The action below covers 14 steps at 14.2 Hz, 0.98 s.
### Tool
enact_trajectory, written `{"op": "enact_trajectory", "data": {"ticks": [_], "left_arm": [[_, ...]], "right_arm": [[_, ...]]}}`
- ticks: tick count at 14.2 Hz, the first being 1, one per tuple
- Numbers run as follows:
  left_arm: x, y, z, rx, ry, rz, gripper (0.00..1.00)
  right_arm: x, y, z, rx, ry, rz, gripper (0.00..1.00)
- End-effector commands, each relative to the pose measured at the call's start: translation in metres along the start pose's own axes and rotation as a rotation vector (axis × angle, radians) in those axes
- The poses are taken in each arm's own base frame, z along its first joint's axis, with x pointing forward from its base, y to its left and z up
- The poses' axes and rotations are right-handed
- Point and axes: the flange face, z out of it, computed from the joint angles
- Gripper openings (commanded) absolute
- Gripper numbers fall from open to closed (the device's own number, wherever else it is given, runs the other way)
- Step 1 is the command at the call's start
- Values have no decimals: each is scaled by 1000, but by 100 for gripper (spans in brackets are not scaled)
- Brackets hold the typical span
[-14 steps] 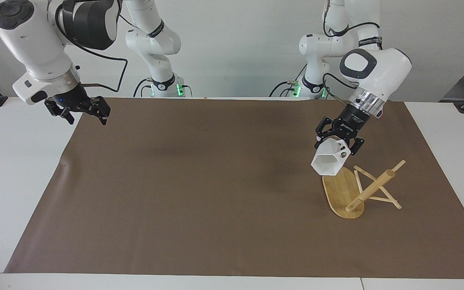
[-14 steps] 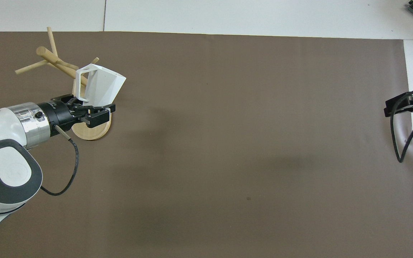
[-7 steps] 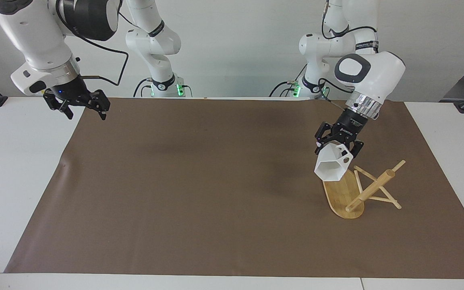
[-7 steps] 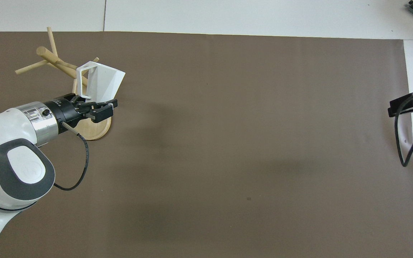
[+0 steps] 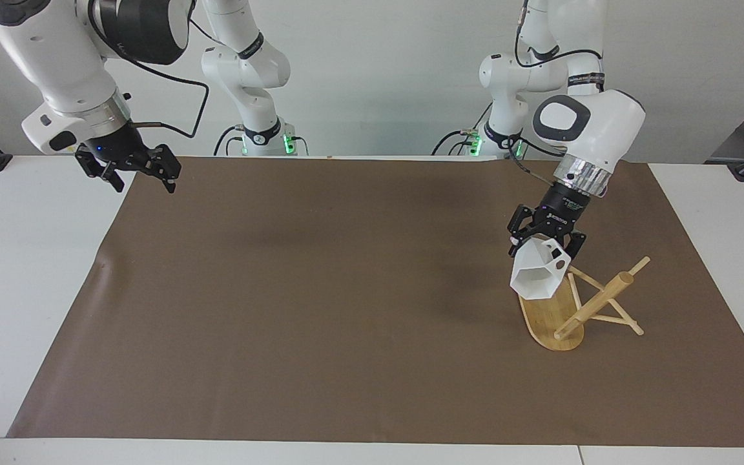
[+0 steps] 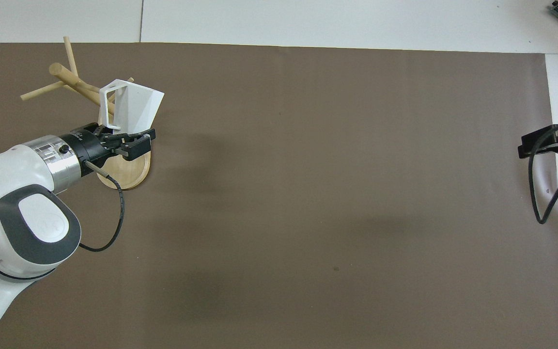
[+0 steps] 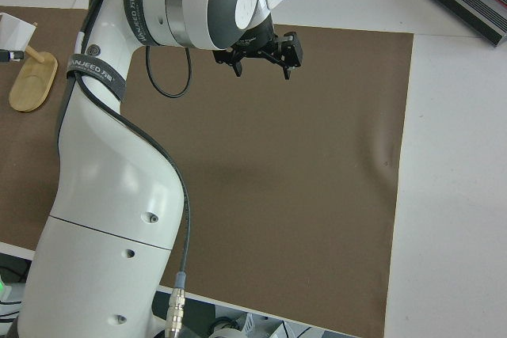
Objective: Hang cup on rack
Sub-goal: 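Carry the mug with the left gripper toward the wooden mug tree peg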
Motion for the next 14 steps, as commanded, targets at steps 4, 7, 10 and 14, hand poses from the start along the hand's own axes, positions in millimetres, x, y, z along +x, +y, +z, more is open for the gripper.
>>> {"op": "enact_trajectory", "data": {"ticks": [4, 7, 10, 14], "left_arm": [[-8, 2, 5, -49, -31, 32, 0], [-14, 3, 8, -48, -37, 32, 0], [-14, 7, 14, -54, -37, 30, 0], [-14, 10, 17, -55, -34, 25, 0]], "right_arm": [[-6, 2, -1, 18, 4, 24, 100], [-6, 2, -1, 19, 3, 24, 100], [-7, 1, -4, 19, 8, 23, 100], [-10, 2, -6, 21, 6, 26, 100]]}}
